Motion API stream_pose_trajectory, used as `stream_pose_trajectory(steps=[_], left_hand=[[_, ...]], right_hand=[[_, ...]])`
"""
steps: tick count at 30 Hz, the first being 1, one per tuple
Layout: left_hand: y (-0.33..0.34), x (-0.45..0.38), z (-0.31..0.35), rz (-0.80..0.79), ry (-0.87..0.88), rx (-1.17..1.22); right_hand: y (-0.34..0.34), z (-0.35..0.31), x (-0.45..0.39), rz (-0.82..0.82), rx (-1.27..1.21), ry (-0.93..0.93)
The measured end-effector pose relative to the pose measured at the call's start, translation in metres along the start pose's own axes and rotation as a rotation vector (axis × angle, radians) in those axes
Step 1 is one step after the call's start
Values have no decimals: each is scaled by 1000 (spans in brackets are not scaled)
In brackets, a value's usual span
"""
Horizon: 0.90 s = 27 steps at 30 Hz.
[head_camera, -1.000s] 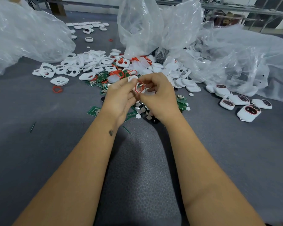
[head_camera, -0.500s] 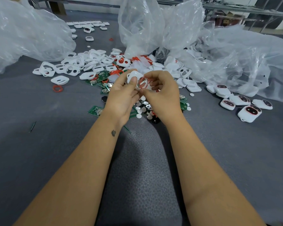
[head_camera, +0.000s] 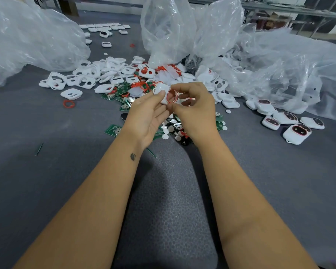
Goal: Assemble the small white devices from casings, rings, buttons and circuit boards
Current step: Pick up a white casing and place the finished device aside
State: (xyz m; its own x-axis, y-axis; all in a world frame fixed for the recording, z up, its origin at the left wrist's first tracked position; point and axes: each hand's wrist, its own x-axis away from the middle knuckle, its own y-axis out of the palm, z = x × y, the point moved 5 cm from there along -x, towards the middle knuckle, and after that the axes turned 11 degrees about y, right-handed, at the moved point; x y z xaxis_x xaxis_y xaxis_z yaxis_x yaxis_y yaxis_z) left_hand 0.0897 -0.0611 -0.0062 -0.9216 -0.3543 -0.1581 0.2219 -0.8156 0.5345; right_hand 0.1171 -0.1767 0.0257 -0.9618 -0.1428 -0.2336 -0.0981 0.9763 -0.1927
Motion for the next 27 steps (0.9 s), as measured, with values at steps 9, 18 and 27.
stream_pose_trajectory(steps=[9,18,27], left_hand=[[-3,0,1,-71,17,-43],[-5,-1,8,-24,17,121],[0,2,8,-141,16,74]], right_hand=[[1,5,3,-84,-184,139],[11,9,0,-279,-315,155],[6,14,-5,-316,-545,194]])
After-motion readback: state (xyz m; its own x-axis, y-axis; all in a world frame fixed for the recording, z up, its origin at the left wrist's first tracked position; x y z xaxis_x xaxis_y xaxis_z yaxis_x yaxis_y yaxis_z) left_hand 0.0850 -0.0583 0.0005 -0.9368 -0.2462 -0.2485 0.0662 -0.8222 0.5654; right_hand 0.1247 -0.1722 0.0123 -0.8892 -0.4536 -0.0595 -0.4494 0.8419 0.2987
